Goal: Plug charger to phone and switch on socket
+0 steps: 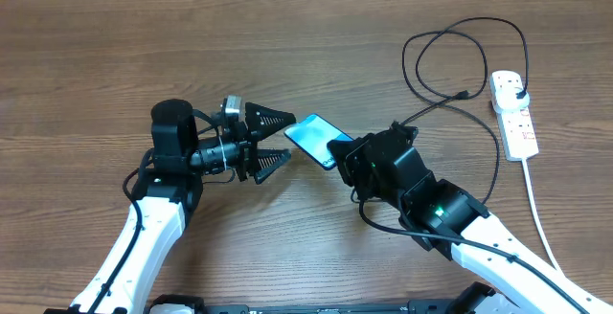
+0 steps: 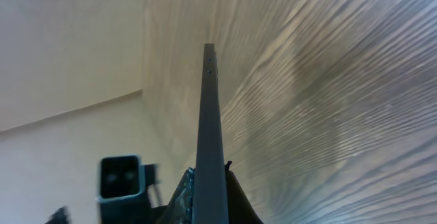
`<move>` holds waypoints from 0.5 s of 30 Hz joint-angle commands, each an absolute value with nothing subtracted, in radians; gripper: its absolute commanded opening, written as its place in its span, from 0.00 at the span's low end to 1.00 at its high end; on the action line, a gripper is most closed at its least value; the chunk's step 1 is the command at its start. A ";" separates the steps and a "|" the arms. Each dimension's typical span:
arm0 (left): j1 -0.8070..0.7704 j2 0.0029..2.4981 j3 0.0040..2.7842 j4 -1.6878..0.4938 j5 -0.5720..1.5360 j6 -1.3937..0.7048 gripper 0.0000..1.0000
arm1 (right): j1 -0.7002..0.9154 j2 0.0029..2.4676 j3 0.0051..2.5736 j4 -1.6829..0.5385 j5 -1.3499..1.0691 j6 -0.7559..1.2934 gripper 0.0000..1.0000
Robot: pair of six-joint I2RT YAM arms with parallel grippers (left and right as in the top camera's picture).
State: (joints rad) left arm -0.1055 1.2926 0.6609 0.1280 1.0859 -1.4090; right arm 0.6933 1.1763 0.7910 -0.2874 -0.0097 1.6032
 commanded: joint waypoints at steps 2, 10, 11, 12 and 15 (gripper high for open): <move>-0.130 1.296 0.666 0.132 1.055 -1.512 1.00 | 0.690 1.163 0.798 -0.218 -0.040 1.636 0.04; -0.159 1.296 0.666 0.132 1.012 -1.666 1.00 | 0.690 1.163 0.798 -0.203 -0.153 1.700 0.04; -0.162 1.296 0.666 0.132 1.007 -1.684 1.00 | 0.690 1.163 0.798 -0.203 -0.170 1.702 0.04; -0.165 1.296 0.666 0.132 1.003 -1.702 1.00 | 0.690 1.163 0.798 -0.203 -0.182 1.702 0.04; -0.176 1.296 0.666 0.132 0.994 -1.740 1.00 | 0.690 1.163 0.798 -0.204 -0.194 1.702 0.04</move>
State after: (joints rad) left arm -0.1623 1.2926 0.6609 0.1280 1.0214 -1.6608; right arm 0.6937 1.1763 0.7910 -0.2211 -0.1467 1.6871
